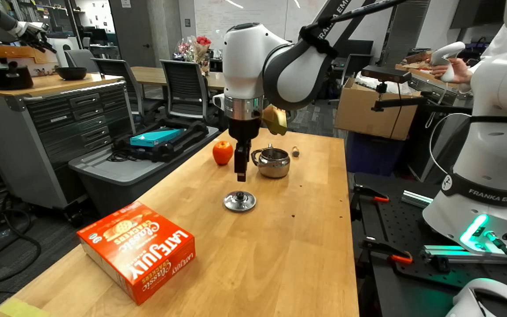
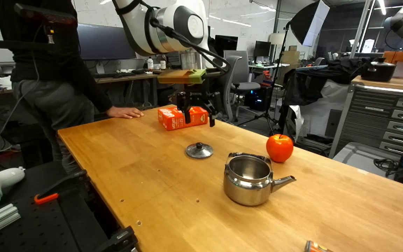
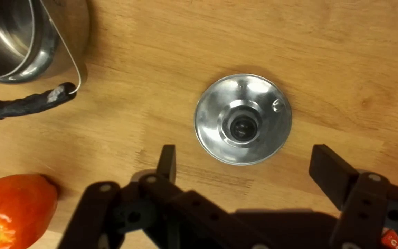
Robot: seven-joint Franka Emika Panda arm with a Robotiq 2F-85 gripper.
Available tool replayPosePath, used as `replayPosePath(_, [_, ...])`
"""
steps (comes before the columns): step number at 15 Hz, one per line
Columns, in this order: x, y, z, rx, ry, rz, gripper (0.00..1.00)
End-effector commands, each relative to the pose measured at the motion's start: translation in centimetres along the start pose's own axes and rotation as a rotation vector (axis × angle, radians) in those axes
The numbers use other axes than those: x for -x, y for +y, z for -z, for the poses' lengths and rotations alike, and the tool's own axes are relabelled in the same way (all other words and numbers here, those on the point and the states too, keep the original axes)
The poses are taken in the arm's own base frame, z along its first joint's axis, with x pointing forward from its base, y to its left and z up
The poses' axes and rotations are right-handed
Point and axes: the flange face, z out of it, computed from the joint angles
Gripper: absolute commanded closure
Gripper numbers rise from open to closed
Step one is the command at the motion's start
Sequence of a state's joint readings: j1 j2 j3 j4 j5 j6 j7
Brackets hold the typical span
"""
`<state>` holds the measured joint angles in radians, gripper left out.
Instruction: Pick up the lid and close the kettle
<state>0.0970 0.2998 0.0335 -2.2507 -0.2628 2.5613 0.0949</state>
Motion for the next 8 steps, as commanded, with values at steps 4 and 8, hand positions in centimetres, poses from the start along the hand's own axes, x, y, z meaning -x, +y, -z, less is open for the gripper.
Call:
replayPosePath(4, [-1.0, -0.3, -2.1, 0.041, -0.025, -0.007, 0.0])
replayPosePath(8, [-1.0, -0.7, -3.4, 0.061, -0.042, 0.005, 0.0])
